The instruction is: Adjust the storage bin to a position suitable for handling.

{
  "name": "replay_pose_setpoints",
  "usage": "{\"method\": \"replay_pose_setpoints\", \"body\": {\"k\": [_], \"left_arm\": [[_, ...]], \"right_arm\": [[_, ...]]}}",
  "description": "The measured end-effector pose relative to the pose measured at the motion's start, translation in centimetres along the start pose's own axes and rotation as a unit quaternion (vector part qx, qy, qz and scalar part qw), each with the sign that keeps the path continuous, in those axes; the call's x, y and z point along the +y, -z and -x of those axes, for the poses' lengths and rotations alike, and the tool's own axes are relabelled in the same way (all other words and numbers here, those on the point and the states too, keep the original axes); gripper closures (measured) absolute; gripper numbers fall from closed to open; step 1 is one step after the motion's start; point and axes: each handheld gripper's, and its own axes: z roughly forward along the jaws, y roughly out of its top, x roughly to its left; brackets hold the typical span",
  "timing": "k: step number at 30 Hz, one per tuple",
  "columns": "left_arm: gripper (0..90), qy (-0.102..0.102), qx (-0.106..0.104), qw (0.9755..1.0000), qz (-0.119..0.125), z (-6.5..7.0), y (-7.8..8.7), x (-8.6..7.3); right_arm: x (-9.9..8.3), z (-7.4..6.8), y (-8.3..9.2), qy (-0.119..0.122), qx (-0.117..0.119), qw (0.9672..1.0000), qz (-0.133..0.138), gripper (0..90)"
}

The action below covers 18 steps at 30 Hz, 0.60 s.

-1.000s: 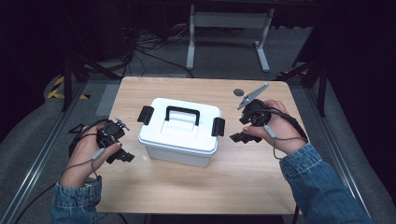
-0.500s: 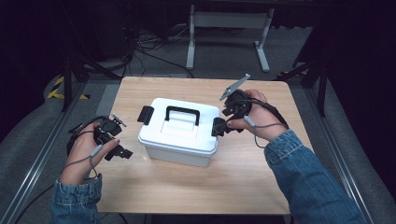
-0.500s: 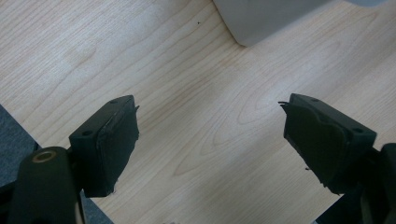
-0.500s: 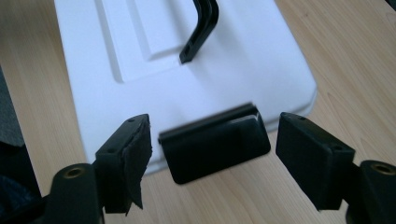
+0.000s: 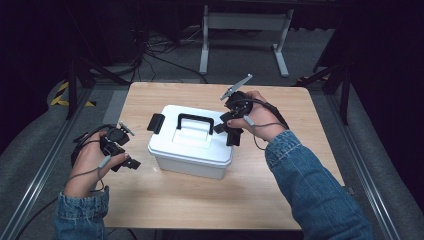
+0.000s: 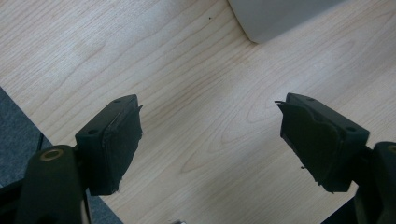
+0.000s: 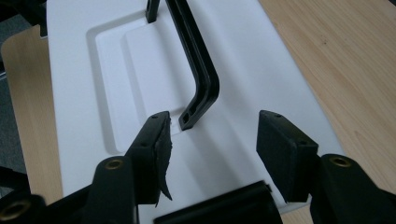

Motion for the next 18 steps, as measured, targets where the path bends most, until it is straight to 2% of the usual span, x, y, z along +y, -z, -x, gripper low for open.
{"method": "replay_pose_setpoints", "body": {"k": [6,8,12,14,18], "left_arm": [[20.9,0.003,-0.001,1.0000,0.001,0.1,0.0,0.1],[20.9,0.003,-0.004,1.0000,-0.001,0.1,-0.1,0.1],[20.8,-0.001,-0.003,1.0000,0.000,0.1,-0.1,0.1],[20.8,0.000,-0.003,1.0000,0.000,0.1,-0.2,-0.1],[20.8,0.002,-0.002,1.0000,0.001,0.1,0.0,-0.4]], "right_arm": [[0.7,0.0,-0.7,0.003,0.011,0.9999,0.005,47.5],[1.7,-0.4,-1.1,0.024,-0.002,0.9996,-0.014,48.4],[3.0,-0.9,-1.3,0.024,0.011,0.9995,-0.015,51.4],[3.7,-1.2,-1.7,0.031,0.011,0.9991,-0.026,53.6],[4.3,-1.4,-2.3,0.032,0.014,0.9987,-0.036,55.9]]}}
